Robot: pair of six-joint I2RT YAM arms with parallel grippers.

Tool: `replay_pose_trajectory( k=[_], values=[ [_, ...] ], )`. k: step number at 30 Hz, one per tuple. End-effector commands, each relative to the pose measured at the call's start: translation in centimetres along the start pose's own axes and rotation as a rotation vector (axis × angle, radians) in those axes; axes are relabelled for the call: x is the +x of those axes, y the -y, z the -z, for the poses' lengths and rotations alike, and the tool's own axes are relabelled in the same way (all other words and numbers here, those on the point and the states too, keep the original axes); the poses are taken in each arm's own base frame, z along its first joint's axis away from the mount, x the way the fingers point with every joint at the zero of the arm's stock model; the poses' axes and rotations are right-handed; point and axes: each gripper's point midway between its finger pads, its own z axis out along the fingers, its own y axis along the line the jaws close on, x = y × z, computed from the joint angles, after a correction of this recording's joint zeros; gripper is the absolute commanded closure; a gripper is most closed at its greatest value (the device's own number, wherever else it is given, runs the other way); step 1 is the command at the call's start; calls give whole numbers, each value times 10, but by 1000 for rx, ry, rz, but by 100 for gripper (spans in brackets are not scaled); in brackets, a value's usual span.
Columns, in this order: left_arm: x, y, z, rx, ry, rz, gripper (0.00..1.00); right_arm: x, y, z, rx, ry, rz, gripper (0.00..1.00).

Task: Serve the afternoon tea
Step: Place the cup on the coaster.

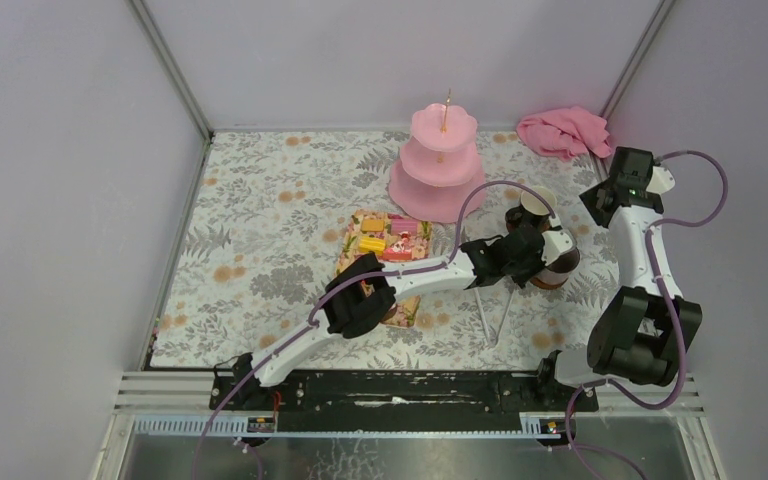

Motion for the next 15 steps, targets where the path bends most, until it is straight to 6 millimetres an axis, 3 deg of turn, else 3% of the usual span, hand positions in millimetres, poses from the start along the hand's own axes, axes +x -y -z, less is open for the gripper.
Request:
replay_pose_trajectory(
  k=[1, 15],
  values=[
    [-53, -4, 7, -44, 151, -5, 100, -12, -13, 13, -60, 50, 1, 63],
    [-49, -10, 8, -79, 141, -2, 97, -15, -12, 16, -62, 60, 0, 62]
  ],
)
